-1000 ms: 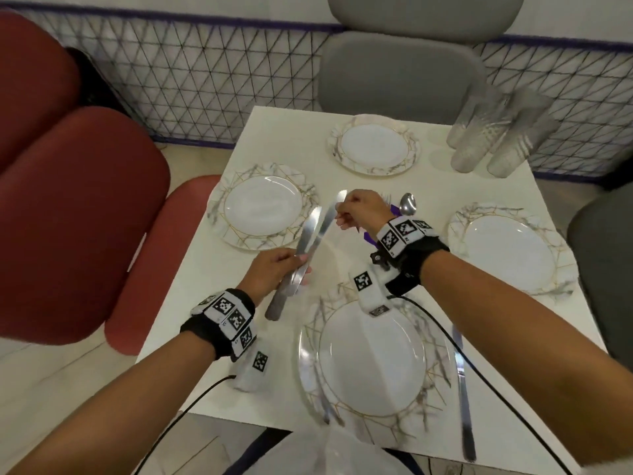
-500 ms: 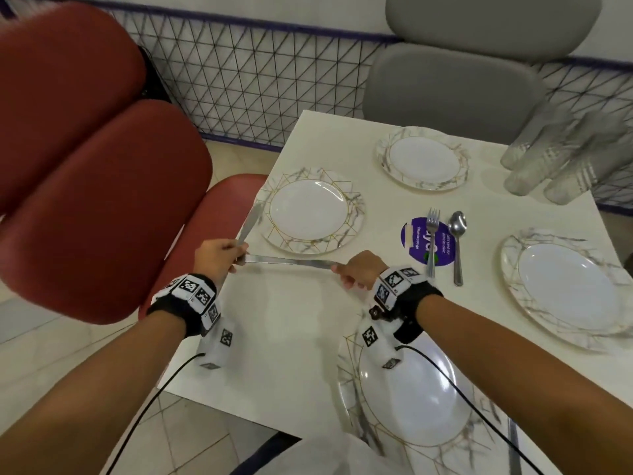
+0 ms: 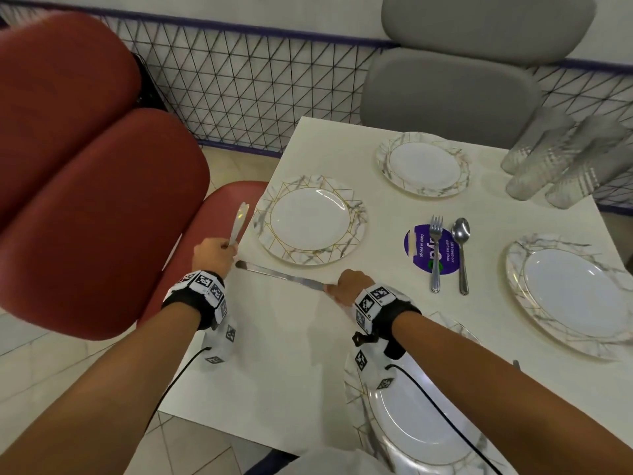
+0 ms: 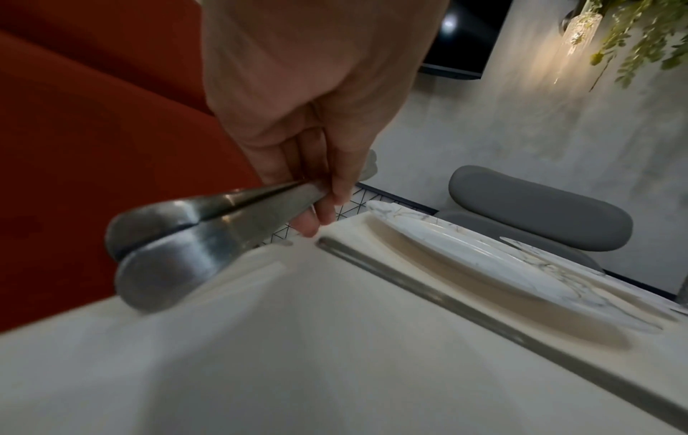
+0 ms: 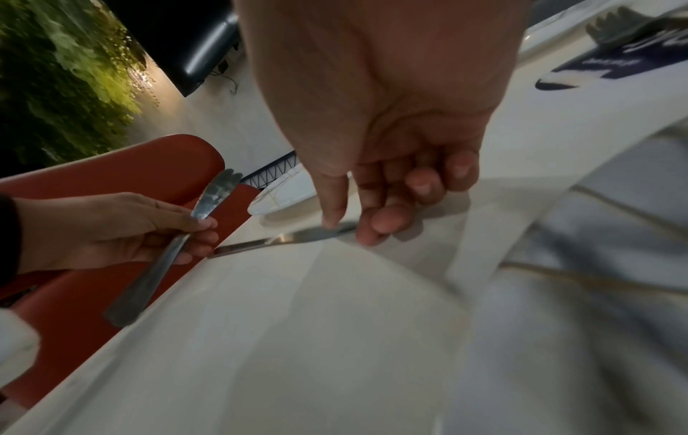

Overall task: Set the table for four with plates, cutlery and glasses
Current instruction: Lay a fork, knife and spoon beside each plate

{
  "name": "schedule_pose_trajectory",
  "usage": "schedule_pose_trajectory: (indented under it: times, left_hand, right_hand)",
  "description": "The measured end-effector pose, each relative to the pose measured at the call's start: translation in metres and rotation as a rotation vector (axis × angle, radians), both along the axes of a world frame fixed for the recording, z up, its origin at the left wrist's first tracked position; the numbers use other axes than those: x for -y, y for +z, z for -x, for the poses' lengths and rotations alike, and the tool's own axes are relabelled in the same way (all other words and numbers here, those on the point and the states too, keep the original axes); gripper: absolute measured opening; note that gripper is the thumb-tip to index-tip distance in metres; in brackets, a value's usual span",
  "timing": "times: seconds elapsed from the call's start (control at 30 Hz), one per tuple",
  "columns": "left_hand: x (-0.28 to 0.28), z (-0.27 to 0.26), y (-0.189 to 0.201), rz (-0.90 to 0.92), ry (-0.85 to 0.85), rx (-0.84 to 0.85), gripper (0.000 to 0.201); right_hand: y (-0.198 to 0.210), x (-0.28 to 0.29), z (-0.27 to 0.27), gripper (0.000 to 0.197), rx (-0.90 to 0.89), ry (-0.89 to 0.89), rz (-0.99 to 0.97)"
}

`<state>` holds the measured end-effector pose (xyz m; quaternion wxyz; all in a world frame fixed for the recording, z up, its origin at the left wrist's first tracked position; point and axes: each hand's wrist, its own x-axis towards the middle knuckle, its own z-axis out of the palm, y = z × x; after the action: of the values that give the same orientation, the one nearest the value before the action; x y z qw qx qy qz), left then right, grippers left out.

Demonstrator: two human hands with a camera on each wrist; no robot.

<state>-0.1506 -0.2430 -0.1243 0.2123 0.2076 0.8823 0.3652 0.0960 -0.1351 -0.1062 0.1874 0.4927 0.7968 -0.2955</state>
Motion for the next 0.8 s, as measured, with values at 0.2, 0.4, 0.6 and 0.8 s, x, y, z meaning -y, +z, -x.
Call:
schedule_pose_trajectory:
  times: [0.2, 0.4, 0.6, 0.8]
  left_hand:
    - [0.010, 0.005, 0.024, -0.021, 0.087, -0.013, 0.021]
    - [0.020, 0.009, 0.022, 0.208, 0.027, 0.055, 0.035]
    - [0.016, -0.002, 0.017, 0.265, -0.016, 0.096, 0.037]
    - [0.016, -0.005, 0.014, 0.254, 0.001, 0.075, 0.036]
  right_hand:
    - [0.018, -0.004, -0.019, 0.028, -0.122, 0.169, -0.032]
    - [0.023, -0.001, -0.044, 0.044, 0.005, 0.579, -0.257]
    - [0.013, 0.004, -0.047, 0.052, 0.054, 0.662, -0.313]
    - [0.008, 0.008, -0.041, 0.053, 0.046, 0.663, -0.359]
